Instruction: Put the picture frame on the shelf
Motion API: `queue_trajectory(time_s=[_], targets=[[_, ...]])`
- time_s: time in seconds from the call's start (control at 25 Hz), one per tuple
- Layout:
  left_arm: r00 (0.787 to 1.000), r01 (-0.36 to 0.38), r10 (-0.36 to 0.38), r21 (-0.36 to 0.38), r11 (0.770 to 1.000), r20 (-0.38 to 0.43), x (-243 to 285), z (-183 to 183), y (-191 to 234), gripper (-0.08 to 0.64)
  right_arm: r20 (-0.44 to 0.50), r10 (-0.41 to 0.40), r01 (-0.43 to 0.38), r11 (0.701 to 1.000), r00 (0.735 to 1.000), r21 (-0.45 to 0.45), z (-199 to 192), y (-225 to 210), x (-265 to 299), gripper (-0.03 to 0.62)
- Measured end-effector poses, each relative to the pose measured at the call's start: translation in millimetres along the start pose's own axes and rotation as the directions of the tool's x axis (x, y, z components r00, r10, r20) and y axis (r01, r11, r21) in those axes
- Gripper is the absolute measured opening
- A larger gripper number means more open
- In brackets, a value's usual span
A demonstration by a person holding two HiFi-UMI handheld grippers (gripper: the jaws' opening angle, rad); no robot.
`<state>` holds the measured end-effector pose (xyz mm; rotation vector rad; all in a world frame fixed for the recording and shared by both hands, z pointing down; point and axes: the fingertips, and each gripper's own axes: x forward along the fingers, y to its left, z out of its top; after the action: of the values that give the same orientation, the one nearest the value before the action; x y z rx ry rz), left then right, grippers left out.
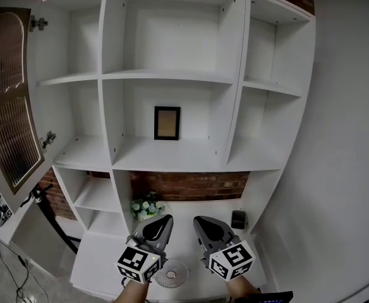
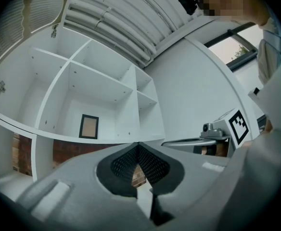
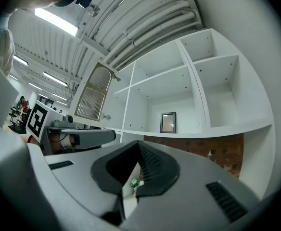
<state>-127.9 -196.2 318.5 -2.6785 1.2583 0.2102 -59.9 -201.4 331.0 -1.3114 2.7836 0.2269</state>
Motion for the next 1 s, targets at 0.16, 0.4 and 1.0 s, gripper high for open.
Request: queue_trajectory(time_s=[0.16, 0.4, 1.0], targets=[[1.000, -0.012, 0.012, -0.032, 0.999, -0.004, -5.2, -13.1, -5.0, 0.009, -0.022, -0.014, 0.015, 0.998, 1.000, 0.059, -17.5, -3.2, -12.1, 0.015], [0.999, -0.033, 0.032, -0.068, 0.997, -0.027, -8.3, -30.9, -11.7, 0.010, -0.030, 0.003, -0.001, 0.998, 1.000, 0.067, -20.0, -7.3, -22.2, 0.015], [0.999, -0.038, 0.038, -0.068, 0.997, 0.003, -13.1, -17.8, -22.8, 0.009, -0.011, 0.016, -0.015, 0.995, 1.000, 0.100, -15.6, -8.2, -27.8, 0.014]])
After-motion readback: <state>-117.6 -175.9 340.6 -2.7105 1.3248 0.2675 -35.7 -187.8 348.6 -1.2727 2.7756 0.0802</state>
